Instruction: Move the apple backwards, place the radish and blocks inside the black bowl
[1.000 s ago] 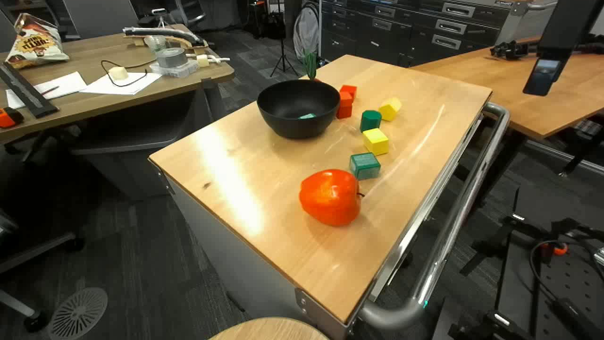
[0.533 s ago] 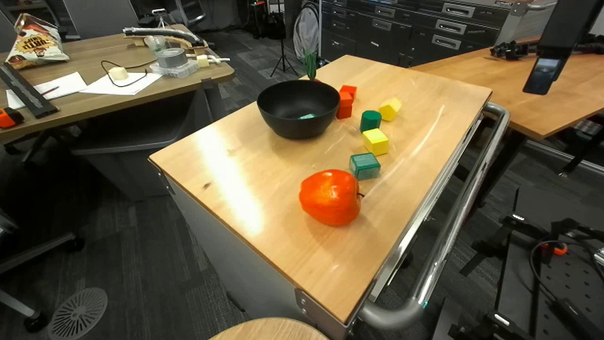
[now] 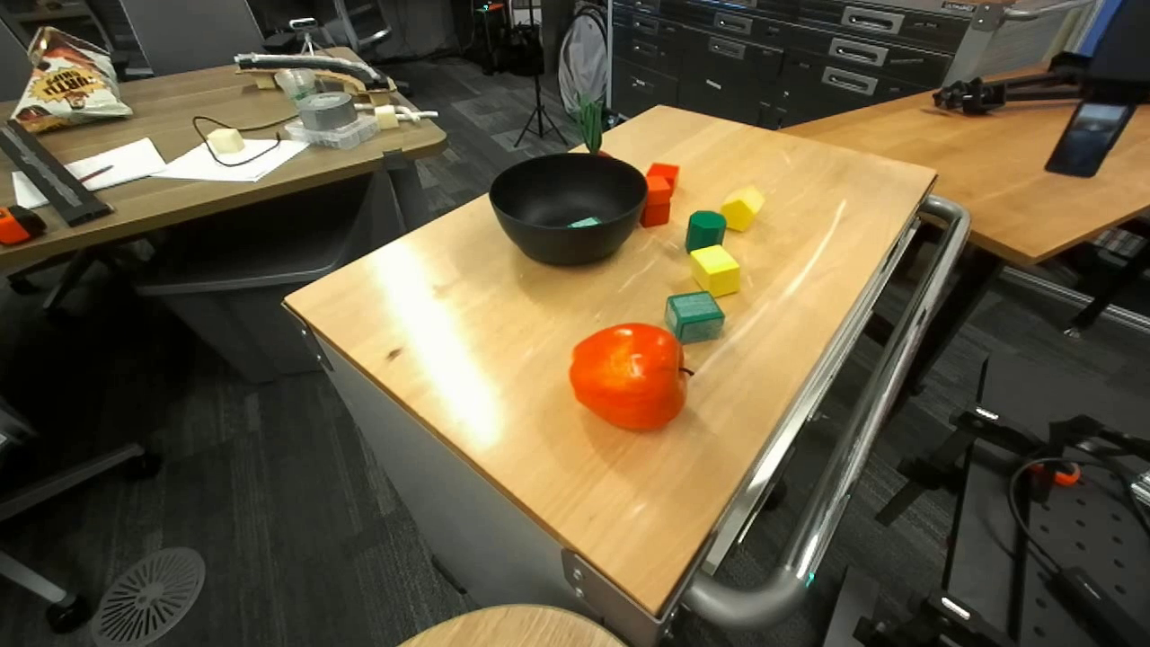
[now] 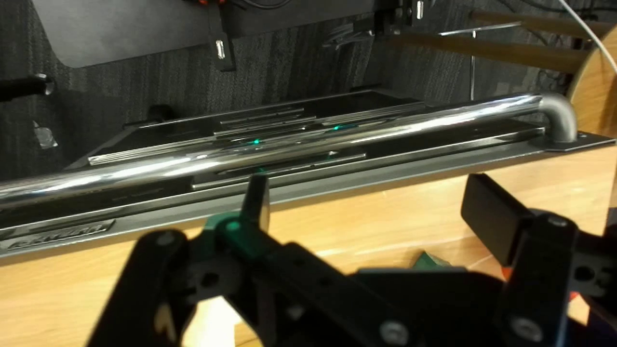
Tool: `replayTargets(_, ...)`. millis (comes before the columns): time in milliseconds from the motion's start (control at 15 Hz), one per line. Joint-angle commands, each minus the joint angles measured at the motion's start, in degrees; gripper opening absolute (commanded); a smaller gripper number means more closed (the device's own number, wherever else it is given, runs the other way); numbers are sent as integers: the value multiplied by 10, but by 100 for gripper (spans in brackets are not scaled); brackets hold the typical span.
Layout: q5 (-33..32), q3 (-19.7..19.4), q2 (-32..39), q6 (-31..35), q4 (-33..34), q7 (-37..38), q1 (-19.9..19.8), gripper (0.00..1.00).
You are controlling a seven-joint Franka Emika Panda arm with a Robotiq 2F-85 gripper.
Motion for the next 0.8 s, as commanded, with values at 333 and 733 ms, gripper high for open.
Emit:
replayTargets(333,119,68,-72,-7,-10,27,66,100)
replayTargets(733,122,69,-71,-8,-10,29,73,100)
